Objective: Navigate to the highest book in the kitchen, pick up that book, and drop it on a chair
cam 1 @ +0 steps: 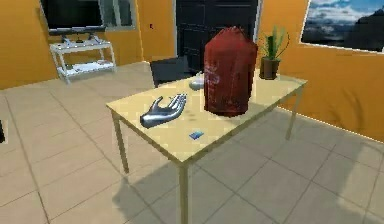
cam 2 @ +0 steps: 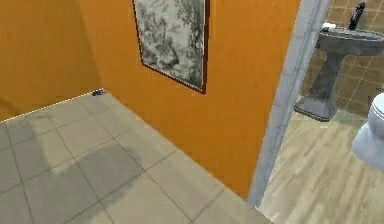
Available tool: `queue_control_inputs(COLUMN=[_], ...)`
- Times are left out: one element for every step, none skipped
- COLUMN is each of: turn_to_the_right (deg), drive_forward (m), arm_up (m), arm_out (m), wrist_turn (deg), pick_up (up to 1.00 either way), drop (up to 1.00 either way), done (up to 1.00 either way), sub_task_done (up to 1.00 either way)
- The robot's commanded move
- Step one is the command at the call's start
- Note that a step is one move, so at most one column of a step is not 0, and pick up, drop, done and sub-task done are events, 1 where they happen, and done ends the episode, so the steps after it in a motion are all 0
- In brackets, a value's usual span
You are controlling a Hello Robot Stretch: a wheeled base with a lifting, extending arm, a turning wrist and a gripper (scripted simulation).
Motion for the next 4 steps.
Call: queue_control_inputs(turn_to_the_right=[-24.0, 0.0, -39.0, 0.0], drive_forward=[0.0, 0.15, 0.0, 1.0], arm_up=[0.0, 0.0, 0.0, 0.0], arm_out=[0.0, 0.0, 0.0, 0.0], wrist_turn=[0.0, 0.0, 0.0, 0.0], pick_up=[0.0, 0.0, 0.0, 0.0], drop=[0.0, 0.0, 0.0, 0.0], done=[0.0, 0.0, 0.0, 0.0], sub_task_done=[0.0, 0.0, 0.0, 0.0])
